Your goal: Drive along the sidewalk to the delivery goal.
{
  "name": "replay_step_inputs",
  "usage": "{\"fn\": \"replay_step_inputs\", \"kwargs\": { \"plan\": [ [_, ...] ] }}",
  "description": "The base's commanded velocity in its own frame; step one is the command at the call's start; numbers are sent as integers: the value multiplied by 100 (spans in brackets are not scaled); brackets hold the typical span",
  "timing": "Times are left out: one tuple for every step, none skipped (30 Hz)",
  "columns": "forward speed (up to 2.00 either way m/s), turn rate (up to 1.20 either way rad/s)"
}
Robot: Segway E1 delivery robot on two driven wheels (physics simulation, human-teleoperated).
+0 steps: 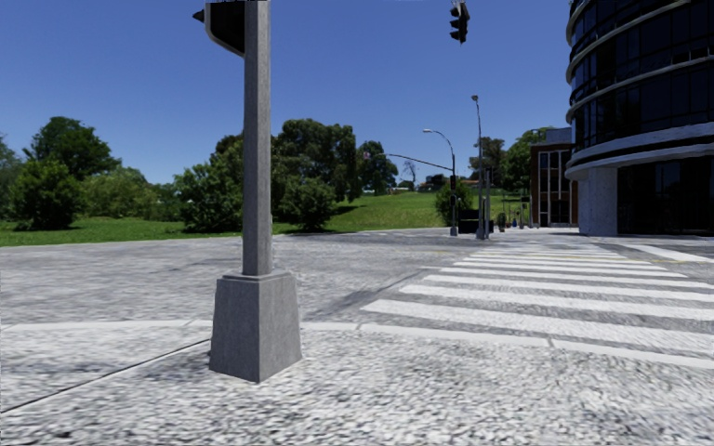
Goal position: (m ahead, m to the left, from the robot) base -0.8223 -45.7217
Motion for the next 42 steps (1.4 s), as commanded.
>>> {"fn": "replay_step_inputs", "kwargs": {
  "plan": [
    [200, -67],
    [200, -67],
    [200, -67],
    [200, -67],
    [200, -67],
    [200, -67],
    [200, -67],
    [200, -67],
    [200, -67],
    [200, -67],
    [200, -67],
    [200, -67],
    [200, -67],
    [200, -67],
    [200, -67],
    [200, -67],
    [200, -67],
    [200, -67],
    [200, -67],
    [200, -67],
    [200, -67],
    [200, -67],
    [200, -67],
    [200, -67],
    [200, -67],
    [200, -67],
    [200, -67],
    [200, -67],
    [200, -60],
    [200, -12],
    [200, -12],
    [199, 0],
    [192, 0],
    [181, 0],
    [166, 0],
    [166, 0],
    [151, 0],
    [138, 0],
    [132, 0],
    [128, 0],
    [128, 0],
    [126, 0]
  ]
}}
